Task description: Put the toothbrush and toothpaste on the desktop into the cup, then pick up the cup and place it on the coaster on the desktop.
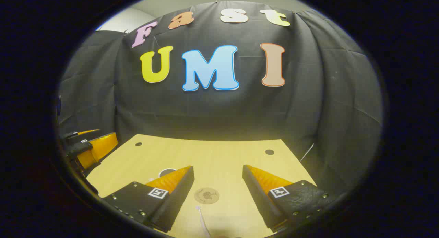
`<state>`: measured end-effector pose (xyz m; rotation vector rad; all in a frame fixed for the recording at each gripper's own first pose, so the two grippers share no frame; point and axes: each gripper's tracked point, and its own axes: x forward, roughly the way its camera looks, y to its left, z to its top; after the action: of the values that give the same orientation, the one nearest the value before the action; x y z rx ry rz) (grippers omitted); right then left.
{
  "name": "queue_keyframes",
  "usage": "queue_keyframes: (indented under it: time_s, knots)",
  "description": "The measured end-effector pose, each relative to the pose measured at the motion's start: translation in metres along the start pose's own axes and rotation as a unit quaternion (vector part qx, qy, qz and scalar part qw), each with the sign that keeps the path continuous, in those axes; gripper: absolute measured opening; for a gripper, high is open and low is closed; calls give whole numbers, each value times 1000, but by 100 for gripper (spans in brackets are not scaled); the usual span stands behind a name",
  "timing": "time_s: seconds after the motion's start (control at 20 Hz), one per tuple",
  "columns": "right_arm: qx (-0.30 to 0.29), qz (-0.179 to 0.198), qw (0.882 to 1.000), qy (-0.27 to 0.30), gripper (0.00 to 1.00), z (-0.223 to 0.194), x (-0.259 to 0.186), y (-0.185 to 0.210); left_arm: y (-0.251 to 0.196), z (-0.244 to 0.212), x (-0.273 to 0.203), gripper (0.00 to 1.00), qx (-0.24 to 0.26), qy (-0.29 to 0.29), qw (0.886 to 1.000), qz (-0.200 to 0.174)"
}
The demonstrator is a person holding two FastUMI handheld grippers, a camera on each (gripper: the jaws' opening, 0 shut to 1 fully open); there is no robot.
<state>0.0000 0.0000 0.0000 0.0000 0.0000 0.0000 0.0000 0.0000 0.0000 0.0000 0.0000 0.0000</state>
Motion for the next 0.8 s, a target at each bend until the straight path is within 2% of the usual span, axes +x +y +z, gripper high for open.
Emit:
queue_keyframes:
  time_s: [0.25, 0.45, 0.65, 0.8]
  knots:
    - [-5, 16, 1000, 12, 92, -2, 4, 4, 3, -6, 4, 92, 2, 12, 1000, 9]
    - [-14, 33, 999, 35, 92, -17, 10, 11, -7, -16, 7, 94, 0, 26, 1000, 0]
    - [-27, 63, 989, 128, 92, -74, 16, 26, -23, -84, 9, 94, -8, 114, 993, -23]
    - [-34, 61, 976, 204, 92, -121, 17, 23, -42, -142, 9, 92, -15, 187, 981, -49]
